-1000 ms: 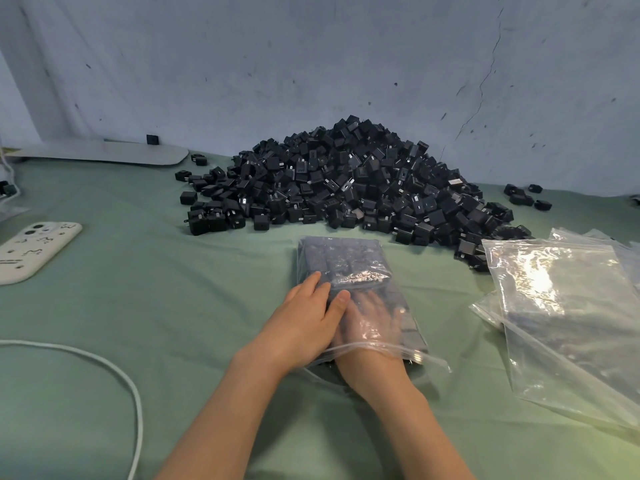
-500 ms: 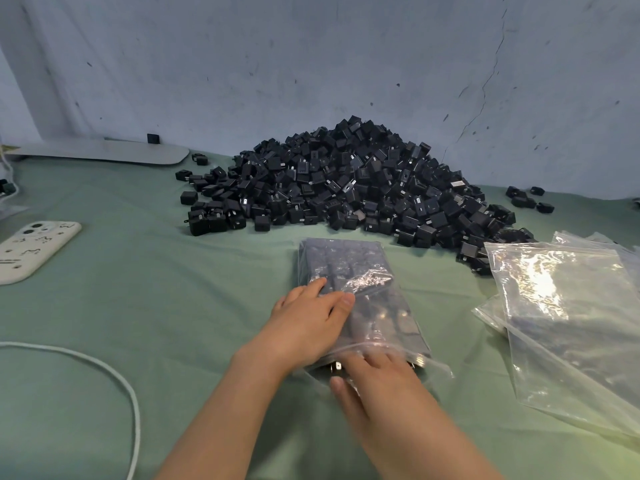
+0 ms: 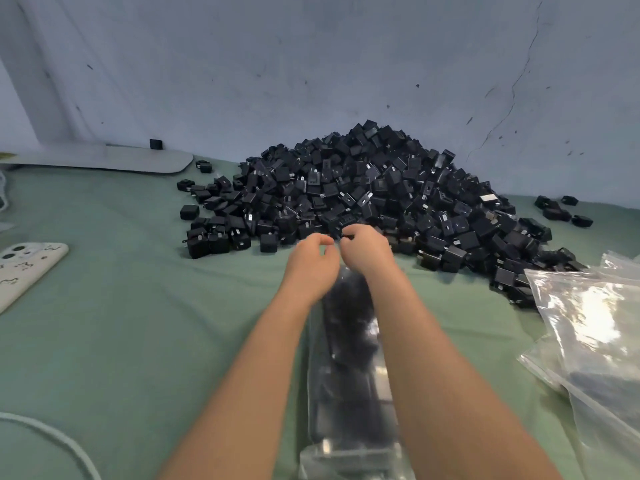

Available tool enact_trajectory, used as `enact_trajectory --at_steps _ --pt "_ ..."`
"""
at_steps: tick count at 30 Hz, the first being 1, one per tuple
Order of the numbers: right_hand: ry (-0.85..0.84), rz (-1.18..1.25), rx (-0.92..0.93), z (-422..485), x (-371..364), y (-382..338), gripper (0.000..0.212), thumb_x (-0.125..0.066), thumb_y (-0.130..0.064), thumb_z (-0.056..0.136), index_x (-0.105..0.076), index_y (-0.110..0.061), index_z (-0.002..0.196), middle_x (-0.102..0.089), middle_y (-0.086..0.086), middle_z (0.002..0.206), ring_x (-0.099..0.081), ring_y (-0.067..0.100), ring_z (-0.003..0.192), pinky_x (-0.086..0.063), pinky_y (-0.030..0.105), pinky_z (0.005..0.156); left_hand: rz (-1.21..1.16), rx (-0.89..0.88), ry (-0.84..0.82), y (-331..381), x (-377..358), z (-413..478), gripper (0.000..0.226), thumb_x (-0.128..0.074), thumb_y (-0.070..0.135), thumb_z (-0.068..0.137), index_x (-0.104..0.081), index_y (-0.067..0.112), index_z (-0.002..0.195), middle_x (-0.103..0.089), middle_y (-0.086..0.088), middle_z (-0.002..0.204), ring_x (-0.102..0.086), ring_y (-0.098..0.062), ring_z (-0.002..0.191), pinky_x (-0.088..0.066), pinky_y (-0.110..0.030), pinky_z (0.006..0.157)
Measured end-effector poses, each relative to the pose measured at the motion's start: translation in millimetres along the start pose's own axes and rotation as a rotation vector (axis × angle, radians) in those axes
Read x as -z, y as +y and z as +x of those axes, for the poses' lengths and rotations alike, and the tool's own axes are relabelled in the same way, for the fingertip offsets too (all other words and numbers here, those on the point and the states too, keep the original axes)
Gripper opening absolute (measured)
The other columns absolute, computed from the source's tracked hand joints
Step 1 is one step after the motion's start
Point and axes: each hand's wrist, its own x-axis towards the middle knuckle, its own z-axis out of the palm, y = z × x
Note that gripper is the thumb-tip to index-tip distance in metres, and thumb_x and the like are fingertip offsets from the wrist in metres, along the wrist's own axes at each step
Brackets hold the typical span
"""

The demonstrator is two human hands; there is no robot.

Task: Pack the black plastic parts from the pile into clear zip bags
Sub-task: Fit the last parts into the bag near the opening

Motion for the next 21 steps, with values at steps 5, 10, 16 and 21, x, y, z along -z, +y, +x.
enact_trajectory --at_steps 5,10,16,21 --pt "-0.04 -0.121 -0.16 56 -27 6 0.043 -0.04 -0.037 0.096 -0.046 -0.032 0.138 -0.045 0.01 0.143 -0.039 0.033 0.131 -0.032 0.039 0.106 -0.208 0.084 0.008 -3 -4 41 0.03 -0.044 0.017 0.094 -0.057 0.014 0.121 -0.057 -0.001 0.121 -0.05 -0.009 0.091 -0.036 -0.022 0.079" --pt "-0.083 -0.114 -0.259 83 -40 8 0.048 -0.037 -0.044 0.097 -0.039 -0.03 0.142 -0.034 0.01 0.148 -0.032 0.032 0.133 -0.029 0.043 0.106 -0.275 0.126 0.021 -11 -12 61 0.028 -0.045 0.017 0.095 -0.058 0.015 0.12 -0.054 0.001 0.121 -0.047 -0.007 0.09 -0.035 -0.017 0.068" --pt "-0.05 -0.011 -0.208 83 -39 9 0.044 -0.046 -0.025 0.092 -0.049 -0.028 0.136 -0.049 0.006 0.139 -0.041 0.029 0.129 -0.033 0.039 0.106 -0.327 0.126 0.06 -18 -15 65 0.026 -0.045 0.018 0.095 -0.056 0.013 0.118 -0.053 0.002 0.115 -0.045 0.006 0.076 -0.036 -0.006 0.057" --pt "-0.042 0.244 0.054 51 0 -1 0.033 -0.045 -0.011 0.09 -0.065 -0.027 0.112 -0.067 0.001 0.098 -0.064 0.024 0.097 -0.049 0.033 0.077 -0.406 0.191 0.111 -15 -3 53 0.024 -0.042 0.028 0.098 -0.057 0.015 0.112 -0.062 -0.005 0.1 -0.059 -0.02 0.097 -0.046 -0.034 0.093"
